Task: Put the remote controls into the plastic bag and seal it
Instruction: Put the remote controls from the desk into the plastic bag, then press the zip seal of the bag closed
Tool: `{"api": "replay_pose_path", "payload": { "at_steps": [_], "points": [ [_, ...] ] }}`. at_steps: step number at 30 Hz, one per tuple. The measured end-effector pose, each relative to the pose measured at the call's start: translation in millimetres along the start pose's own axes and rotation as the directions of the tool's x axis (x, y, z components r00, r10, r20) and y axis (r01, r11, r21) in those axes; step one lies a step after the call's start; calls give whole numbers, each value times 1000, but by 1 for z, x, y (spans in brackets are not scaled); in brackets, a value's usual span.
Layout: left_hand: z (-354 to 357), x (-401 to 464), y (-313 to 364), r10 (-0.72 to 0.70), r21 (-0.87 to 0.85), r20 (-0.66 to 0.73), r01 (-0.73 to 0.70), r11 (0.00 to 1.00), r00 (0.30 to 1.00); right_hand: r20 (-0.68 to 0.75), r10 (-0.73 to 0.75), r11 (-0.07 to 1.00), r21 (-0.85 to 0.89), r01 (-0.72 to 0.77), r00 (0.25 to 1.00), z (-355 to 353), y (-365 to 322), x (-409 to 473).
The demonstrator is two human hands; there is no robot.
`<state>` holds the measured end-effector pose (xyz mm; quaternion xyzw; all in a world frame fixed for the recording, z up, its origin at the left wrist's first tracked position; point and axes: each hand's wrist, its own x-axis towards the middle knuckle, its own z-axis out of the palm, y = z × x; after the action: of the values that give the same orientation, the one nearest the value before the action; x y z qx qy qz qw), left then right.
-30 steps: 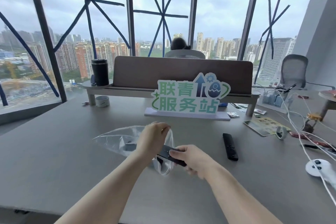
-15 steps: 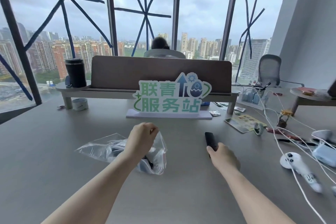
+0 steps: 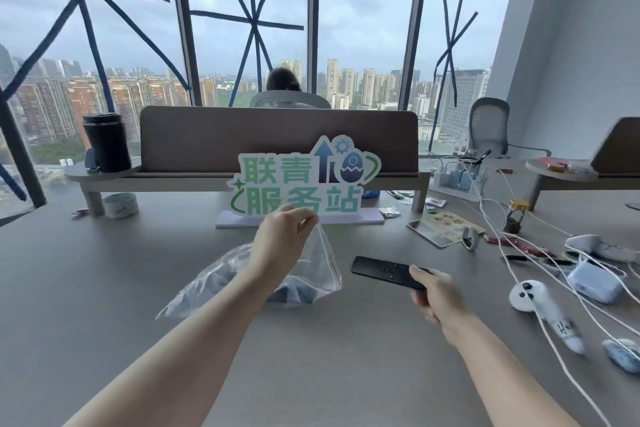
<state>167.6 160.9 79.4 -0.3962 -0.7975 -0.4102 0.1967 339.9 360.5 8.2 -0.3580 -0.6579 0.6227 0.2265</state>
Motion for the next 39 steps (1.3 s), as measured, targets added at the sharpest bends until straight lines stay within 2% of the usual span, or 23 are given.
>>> {"api": "replay_pose_path", "payload": {
  "at_steps": [2,4,10,13,14,15,17,18,19,23,24,26,28,30,32,34,37,39],
  "points": [
    [14,-18,-2,-26,-4,72,26,1000,997,39,-60,989,135,55,997,-13,-7,-20],
    [21,-34,-7,-67,-25,78,69,997,995,60,-75,980,191,63,995,-18,-10,-33],
    [19,-54,-6,-188,-44,85,193,980,978,181,-31,999,-13,34,983,31,-7,-53],
    [15,-56,-3,-211,-35,97,216,976,973,378,14,1000,-15,-10,926,74,-2,-61],
    [13,-56,-4,-219,-26,104,223,974,970,393,19,999,-43,-2,919,84,-2,-62],
    [10,-56,-5,-226,-17,112,229,973,968,354,2,995,-96,34,935,90,0,-59],
    [3,-57,-8,-237,-8,125,240,971,963,178,-100,964,-225,140,979,96,3,-49],
    [0,-58,-10,-242,-7,133,245,969,961,90,-168,931,-312,188,982,95,4,-44],
    [-2,-60,-12,-249,-4,146,253,968,957,60,-221,895,-383,227,974,94,5,-38],
    [-8,-66,-17,-271,36,236,270,962,933,293,-93,832,-502,235,952,107,3,-28],
    [-11,-67,-17,-270,52,278,266,963,922,310,-120,822,-501,269,943,114,2,-27],
    [-18,-72,-19,-267,85,409,255,963,873,257,-242,779,-523,346,935,122,0,-22],
    [-24,-79,-28,-288,145,547,250,957,786,188,-314,737,-569,364,930,125,-5,-18],
    [-30,-87,-41,-346,269,587,227,936,731,138,-335,750,-560,353,932,125,-14,-21],
    [-39,-89,-51,-396,379,517,212,901,758,69,-323,826,-467,317,944,121,-24,-25],
    [-50,-84,-49,-429,387,420,270,882,800,25,-295,890,-356,284,955,114,-36,-28],
    [-73,-60,-36,-453,129,226,435,891,862,-12,-248,959,-147,243,969,105,-64,-35],
    [-93,-34,-23,-437,-94,83,444,891,895,-21,-234,971,34,235,972,101,-93,-43]
  ]
}}
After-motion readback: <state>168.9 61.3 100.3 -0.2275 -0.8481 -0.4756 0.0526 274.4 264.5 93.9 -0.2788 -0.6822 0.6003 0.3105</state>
